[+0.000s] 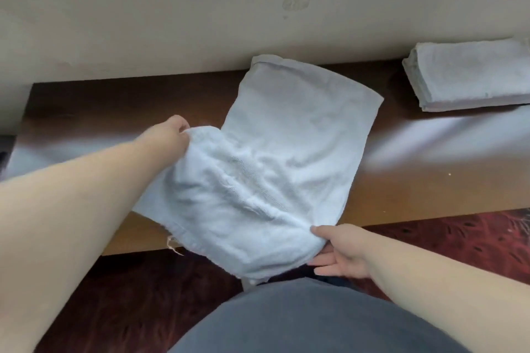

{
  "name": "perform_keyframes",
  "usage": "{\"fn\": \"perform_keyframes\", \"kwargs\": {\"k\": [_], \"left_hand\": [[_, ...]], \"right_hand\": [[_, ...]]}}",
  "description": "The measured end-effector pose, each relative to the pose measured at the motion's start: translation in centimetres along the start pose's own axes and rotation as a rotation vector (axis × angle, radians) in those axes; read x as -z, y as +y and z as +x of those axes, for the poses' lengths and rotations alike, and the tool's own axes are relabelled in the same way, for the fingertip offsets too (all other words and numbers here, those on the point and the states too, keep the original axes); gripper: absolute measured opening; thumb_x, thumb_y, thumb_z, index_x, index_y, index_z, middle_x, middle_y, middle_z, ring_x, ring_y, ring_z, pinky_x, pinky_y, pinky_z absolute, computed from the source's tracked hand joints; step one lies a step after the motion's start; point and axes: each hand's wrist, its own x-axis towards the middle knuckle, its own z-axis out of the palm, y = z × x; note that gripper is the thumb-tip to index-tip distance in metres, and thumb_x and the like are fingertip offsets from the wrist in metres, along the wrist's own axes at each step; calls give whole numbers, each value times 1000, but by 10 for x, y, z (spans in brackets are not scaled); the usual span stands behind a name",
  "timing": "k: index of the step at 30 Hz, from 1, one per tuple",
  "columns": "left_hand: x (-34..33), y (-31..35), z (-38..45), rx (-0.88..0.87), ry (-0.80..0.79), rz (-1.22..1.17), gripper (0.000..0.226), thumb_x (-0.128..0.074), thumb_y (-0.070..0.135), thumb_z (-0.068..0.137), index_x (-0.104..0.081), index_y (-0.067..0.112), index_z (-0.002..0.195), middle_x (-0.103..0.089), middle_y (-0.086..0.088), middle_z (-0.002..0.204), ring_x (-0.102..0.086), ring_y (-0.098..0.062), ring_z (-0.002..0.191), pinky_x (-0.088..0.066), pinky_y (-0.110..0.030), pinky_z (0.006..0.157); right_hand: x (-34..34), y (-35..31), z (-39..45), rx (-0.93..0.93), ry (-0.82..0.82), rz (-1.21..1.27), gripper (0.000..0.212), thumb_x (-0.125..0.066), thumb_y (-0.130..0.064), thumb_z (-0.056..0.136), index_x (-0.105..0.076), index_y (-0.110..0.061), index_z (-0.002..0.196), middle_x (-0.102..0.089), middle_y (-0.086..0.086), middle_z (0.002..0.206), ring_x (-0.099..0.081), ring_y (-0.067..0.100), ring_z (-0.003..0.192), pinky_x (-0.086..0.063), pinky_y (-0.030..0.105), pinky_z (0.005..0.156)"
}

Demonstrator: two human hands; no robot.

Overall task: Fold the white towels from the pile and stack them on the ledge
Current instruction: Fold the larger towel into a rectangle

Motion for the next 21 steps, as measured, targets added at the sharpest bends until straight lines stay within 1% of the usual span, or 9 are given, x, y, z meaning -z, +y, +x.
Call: {"fn": "perform_keyframes", "kwargs": {"k": [2, 5, 7, 10, 13, 14, 16, 19, 21], "left_hand": [[14, -6, 16, -14, 35, 96, 16, -38, 39, 101, -49, 28, 106, -57, -5, 91, -54, -24, 78, -41, -35, 60], [26, -17, 32, -24, 108, 173, 29, -40, 40, 102, -47, 28, 128, -52, -11, 118, -50, -36, 109, -46, -49, 82], [22, -27, 32, -31, 112, 144, 42, -46, 42, 100, -40, 31, 140, -46, -13, 134, -43, -38, 122, -42, -52, 90], [-8, -47, 3, 11, 112, 158, 57, -52, 49, 95, -32, 35, 146, -39, -9, 146, -39, -35, 131, -35, -52, 104], [-64, -64, -54, 94, 121, 209, 69, -42, 54, 97, -7, 35, 154, -4, -9, 163, -8, -32, 148, -10, -54, 116], [-84, -64, -75, 97, 100, 197, 72, -37, 54, 97, 2, 33, 154, 5, -8, 164, 1, -32, 150, -4, -54, 118], [-120, -61, -115, 32, -7, 194, 79, -30, 57, 97, 17, 28, 154, 14, -8, 164, 10, -32, 150, 1, -54, 119], [-139, -63, -134, -33, -162, 242, 83, -21, 62, 96, 37, 24, 141, 25, -7, 161, 18, -31, 149, 3, -52, 119], [-124, -72, -119, 2, -179, 275, 81, -18, 59, 97, 37, 19, 141, 24, -6, 162, 17, -29, 150, 0, -50, 121]], "right_hand": [[-36, -3, -5, -75, -103, -162, 30, -50, -33, 104, -61, -7, 115, -74, 14, 109, -73, 25, 90, -59, 39, 69], [-78, -24, -20, -65, -166, -752, 34, -48, -36, 102, -63, -8, 115, -76, 5, 104, -69, 19, 76, -54, 29, 60], [-96, -47, -28, 139, -69, -1072, 29, -50, -38, 100, -65, -14, 107, -76, -4, 87, -68, 15, 69, -53, 26, 60], [-108, -85, -27, 585, 176, -1216, 17, -55, -38, 96, -65, -25, 94, -72, -12, 81, -70, 12, 79, -49, 21, 65], [-102, -116, -8, 969, 438, -1311, 26, -53, -34, 96, -65, -30, 118, -62, -7, 120, -55, 17, 118, -43, 27, 93], [-94, -125, 1, 975, 496, -1377, 37, -51, -37, 97, -57, -30, 133, -52, -2, 138, -45, 21, 132, -38, 33, 106], [-75, -138, 13, 766, 541, -1470, 59, -46, -47, 99, -31, -30, 153, -25, 3, 160, -23, 27, 147, -27, 42, 118], [-55, -140, 25, 522, 459, -1586, 75, -35, -60, 99, -2, -29, 159, 4, 1, 167, -1, 28, 153, -12, 46, 123], [-60, -134, 26, 480, 470, -1577, 85, -34, -69, 95, 5, -30, 159, 11, 0, 167, 2, 30, 153, -10, 46, 123]]}}
